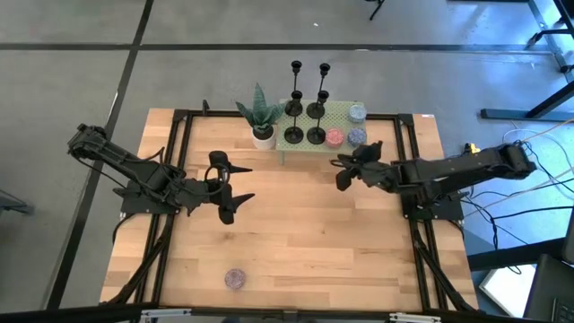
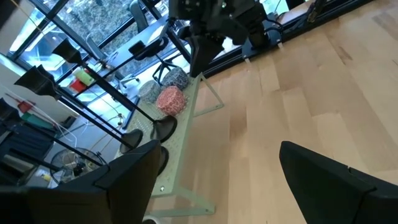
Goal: Pick & Place candle stick holders
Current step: Align the pink scented candle with the other blue scented candle on the shelf
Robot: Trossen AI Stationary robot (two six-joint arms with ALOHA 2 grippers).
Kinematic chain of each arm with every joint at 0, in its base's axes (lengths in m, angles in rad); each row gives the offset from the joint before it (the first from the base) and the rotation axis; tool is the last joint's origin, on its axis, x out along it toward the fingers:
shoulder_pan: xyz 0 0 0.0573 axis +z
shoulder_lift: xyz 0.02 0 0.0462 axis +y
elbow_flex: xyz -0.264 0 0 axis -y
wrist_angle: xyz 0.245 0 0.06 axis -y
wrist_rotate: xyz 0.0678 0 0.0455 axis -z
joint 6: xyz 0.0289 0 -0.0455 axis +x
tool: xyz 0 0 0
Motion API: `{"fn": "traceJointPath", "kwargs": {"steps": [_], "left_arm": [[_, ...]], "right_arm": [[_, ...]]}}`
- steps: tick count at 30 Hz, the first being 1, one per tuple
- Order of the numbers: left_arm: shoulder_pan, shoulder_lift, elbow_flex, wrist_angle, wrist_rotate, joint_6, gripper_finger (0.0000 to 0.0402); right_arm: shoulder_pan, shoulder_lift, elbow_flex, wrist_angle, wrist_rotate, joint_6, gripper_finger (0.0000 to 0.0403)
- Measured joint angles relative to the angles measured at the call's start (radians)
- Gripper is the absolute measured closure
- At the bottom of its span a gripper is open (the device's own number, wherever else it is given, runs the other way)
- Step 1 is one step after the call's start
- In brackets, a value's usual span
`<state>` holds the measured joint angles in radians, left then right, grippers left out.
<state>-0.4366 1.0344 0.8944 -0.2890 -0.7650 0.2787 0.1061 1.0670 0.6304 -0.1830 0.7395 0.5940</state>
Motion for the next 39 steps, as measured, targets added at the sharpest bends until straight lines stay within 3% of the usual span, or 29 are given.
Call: {"fn": "traceJointPath", "kwargs": {"steps": [6, 15, 24, 36, 39], "left_arm": [[0.0, 0.0, 0.0, 0.0, -0.001, 0.001, 0.0075], [0.0, 0.0, 0.0, 0.0, -0.001, 0.0, 0.0075], [0.0, 0.0, 0.0, 0.0, -0.001, -0.005, 0.0075], [0.0, 0.0, 0.0, 0.0, 0.0, -0.005, 0.0075], [0.0, 0.0, 0.0, 0.0, 0.0, -0.005, 0.0075]], "right_arm": [[-0.067, 0.034, 0.0, 0.063, -0.083, -0.044, 0.0396], [-0.175, 0.05, 0.043, 0.153, -0.09, -0.215, 0.0395], [-0.282, 0.05, 0.095, 0.042, -0.287, -0.235, 0.0395], [-0.355, 0.05, 0.095, -0.042, -0.293, -0.259, 0.0395], [-0.384, 0.05, 0.095, -0.055, -0.358, -0.279, 0.0395]]}}
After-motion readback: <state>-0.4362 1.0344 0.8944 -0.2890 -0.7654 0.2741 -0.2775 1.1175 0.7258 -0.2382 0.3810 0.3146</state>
